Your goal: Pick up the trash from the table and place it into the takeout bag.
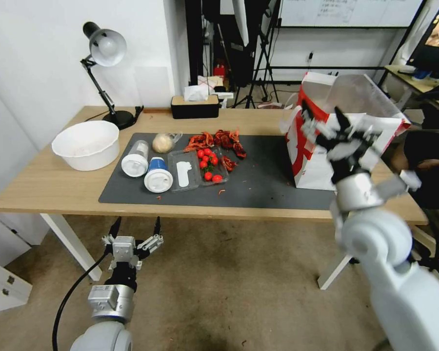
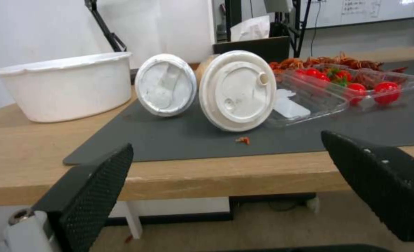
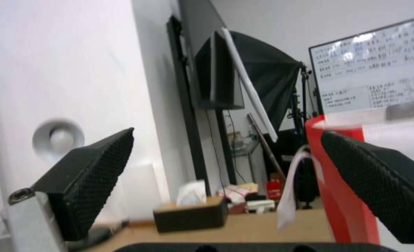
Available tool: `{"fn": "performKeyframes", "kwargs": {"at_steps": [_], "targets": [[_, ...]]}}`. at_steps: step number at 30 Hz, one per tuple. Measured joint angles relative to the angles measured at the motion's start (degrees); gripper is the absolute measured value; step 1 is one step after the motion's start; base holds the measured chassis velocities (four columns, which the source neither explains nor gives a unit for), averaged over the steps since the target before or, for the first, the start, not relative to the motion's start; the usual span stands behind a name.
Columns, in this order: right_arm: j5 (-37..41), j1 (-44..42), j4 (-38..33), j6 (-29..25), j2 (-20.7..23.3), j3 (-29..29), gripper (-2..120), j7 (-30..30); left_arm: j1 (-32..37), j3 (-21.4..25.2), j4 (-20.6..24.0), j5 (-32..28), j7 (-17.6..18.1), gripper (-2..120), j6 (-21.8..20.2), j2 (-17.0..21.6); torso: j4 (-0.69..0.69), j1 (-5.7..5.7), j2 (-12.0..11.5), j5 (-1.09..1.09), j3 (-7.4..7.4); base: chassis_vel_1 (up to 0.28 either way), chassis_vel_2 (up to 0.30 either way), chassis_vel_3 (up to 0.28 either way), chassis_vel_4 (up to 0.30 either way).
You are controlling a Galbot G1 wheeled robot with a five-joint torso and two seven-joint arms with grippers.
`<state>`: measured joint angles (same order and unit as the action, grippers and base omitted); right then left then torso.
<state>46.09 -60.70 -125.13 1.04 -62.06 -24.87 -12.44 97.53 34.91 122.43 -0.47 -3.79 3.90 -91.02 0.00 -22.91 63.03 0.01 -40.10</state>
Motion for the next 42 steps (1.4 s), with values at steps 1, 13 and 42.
{"fn": "performKeyframes", "kwargs": {"at_steps": [1, 13, 42], "targets": [[-3.7, -3.9, -1.3, -1.7, -0.4, 0.4, 100, 1.8, 0.0, -0.1, 0.0, 0.0, 0.0, 100, 0.0, 0.1, 0.00, 0.00, 0.0, -0.01, 0.01, 0.000, 0.000, 0.000, 0.000], [-37.0, -32.6, -2.3, -15.9, -6.5, 3.2, 100, -1.2, -0.1, -0.3, -1.0, -0.7, -0.1, 100, 0.5, 0.9, 0.00, 0.00, 0.0, -0.01, 0.00, 0.000, 0.000, 0.000, 0.000], [-40.8, -39.6, 7.4, -23.1, -10.0, 6.0, 100, -9.9, -1.8, -0.8, -1.9, -1.3, -0.1, 100, 0.1, 2.1, 0.00, -0.01, 0.0, -0.01, 0.00, 0.000, 0.000, 0.000, 0.000]]}}
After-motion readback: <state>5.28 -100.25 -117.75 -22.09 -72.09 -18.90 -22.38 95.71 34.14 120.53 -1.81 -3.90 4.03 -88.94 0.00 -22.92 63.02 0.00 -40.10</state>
